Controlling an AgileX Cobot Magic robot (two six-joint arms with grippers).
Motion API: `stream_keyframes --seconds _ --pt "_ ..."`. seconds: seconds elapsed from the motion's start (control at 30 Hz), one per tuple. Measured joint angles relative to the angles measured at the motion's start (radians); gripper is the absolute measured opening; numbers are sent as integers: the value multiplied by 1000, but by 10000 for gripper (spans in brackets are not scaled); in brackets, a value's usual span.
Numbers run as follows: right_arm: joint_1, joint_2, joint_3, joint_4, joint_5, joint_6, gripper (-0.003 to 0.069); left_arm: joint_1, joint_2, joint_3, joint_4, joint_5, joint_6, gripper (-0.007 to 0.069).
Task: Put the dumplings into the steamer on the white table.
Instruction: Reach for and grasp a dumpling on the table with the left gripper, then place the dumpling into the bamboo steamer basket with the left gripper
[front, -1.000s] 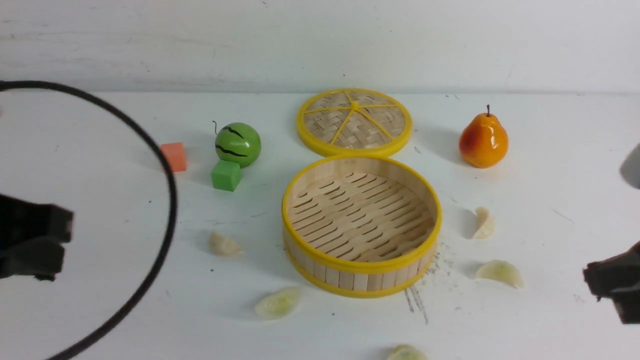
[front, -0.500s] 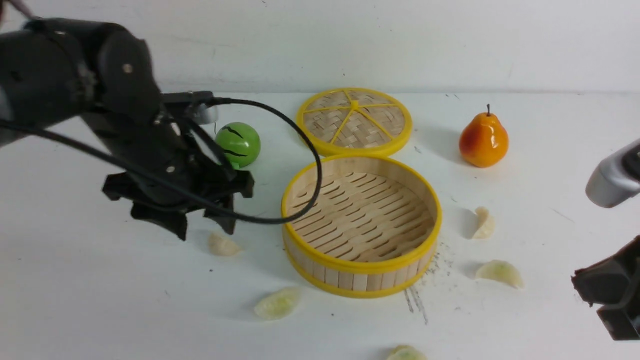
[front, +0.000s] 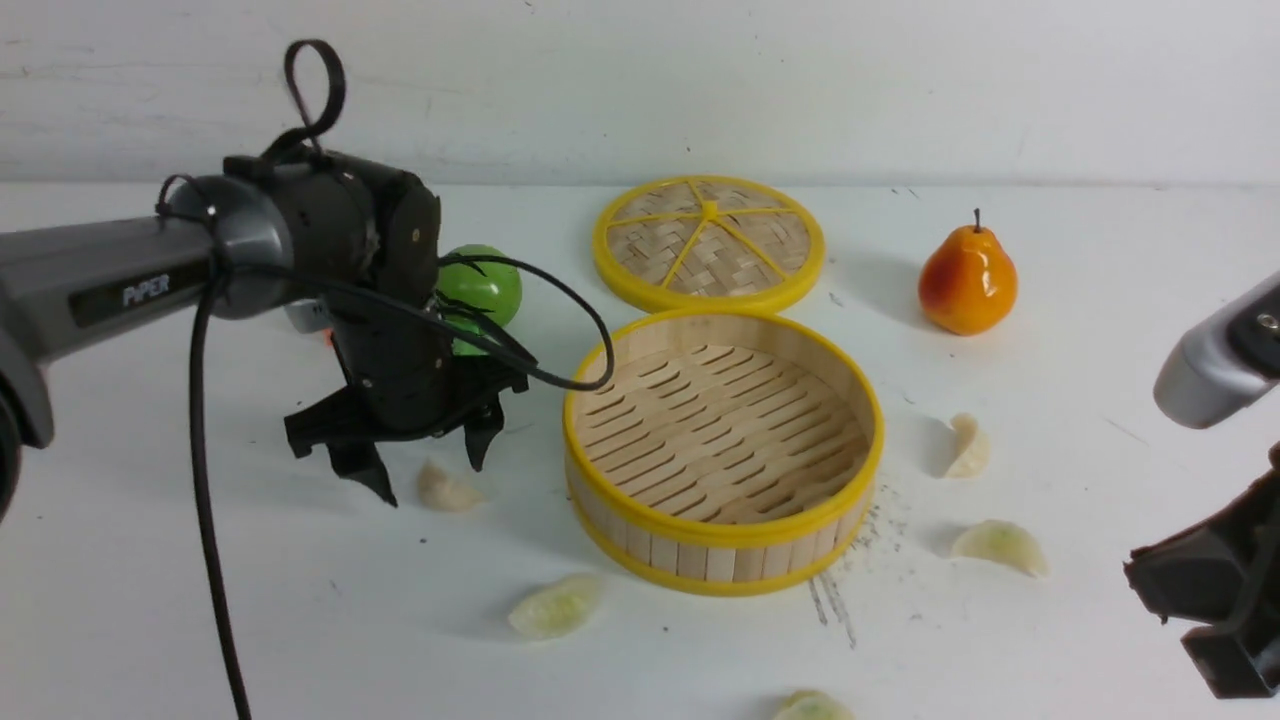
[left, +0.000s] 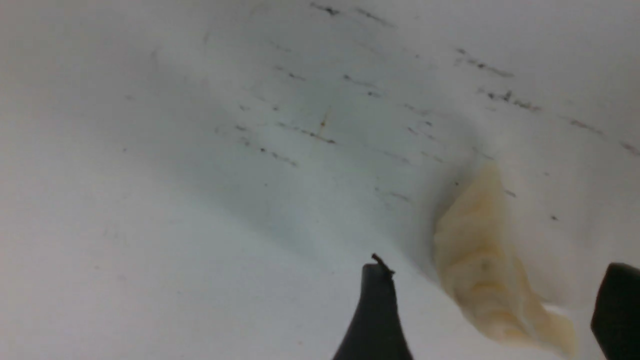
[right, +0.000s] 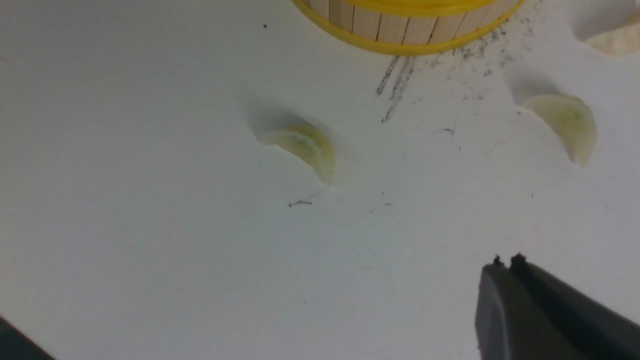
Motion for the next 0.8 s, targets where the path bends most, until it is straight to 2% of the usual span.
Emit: stream_keyframes --seconds 0.07,0.13,0.23,0.27,0.37,0.4,0.53,0.7,0.8 --pt "1 0 0 -5 0 0 -2 0 28 -1 -13 -4 3 497" --pt "2 0 0 -8 0 0 -2 0 42 -4 -26 3 29 422" --pt "2 0 0 -16 0 0 -1 2 43 -14 -78 16 110 192" --pt "2 0 0 -16 0 -1 -1 2 43 -18 -93 20 136 162" --pt "2 0 0 -15 0 -1 -1 0 37 -58 -149 49 217 179" --pt "2 0 0 -16 -1 -1 0 -11 26 -100 -181 81 280 182" --pt "2 0 0 -15 -19 -1 0 -82 1 -261 -198 160 406 182" --pt "2 0 0 -15 -36 -1 6 -193 47 -404 -206 162 434 182" --pt "2 0 0 -15 -28 -1 10 -251 138 -501 -216 106 433 182"
